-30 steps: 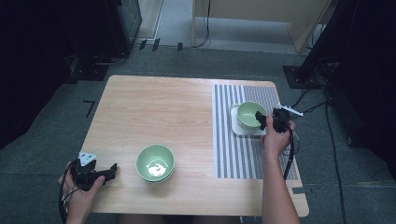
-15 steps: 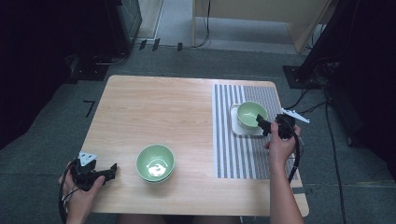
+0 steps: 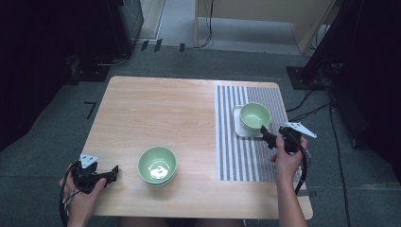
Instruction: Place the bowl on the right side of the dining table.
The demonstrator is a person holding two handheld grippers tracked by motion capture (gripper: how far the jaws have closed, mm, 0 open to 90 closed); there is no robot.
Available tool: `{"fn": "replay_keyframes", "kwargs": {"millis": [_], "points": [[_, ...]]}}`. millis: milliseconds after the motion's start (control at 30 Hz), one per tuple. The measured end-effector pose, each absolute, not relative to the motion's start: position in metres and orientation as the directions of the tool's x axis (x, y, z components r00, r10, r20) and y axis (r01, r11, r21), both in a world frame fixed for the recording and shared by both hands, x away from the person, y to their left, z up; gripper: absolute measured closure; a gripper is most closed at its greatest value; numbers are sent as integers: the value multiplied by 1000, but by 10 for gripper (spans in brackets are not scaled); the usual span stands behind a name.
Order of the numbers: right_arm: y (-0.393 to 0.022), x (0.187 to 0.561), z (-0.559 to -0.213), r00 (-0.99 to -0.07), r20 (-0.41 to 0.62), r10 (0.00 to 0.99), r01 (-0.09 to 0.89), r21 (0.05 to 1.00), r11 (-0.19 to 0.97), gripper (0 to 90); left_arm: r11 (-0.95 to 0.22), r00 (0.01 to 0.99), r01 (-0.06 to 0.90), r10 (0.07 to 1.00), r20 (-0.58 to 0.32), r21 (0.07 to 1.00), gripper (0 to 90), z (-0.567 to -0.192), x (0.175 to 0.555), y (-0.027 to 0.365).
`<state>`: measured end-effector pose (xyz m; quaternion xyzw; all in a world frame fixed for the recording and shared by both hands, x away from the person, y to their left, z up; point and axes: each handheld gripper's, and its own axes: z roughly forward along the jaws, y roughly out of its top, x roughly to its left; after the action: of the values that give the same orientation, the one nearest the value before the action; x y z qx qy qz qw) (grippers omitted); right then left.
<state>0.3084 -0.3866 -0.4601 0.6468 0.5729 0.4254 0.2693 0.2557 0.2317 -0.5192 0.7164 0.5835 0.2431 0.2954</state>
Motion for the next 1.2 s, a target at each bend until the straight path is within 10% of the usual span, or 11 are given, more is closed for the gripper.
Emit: {"fn": "replay_keyframes", "kwargs": {"millis": [1200], "points": [[-398,257,-498,2,178,984,572,807,-147,197,-144,201,693,980,3,707,0,-519,256,232]]}}
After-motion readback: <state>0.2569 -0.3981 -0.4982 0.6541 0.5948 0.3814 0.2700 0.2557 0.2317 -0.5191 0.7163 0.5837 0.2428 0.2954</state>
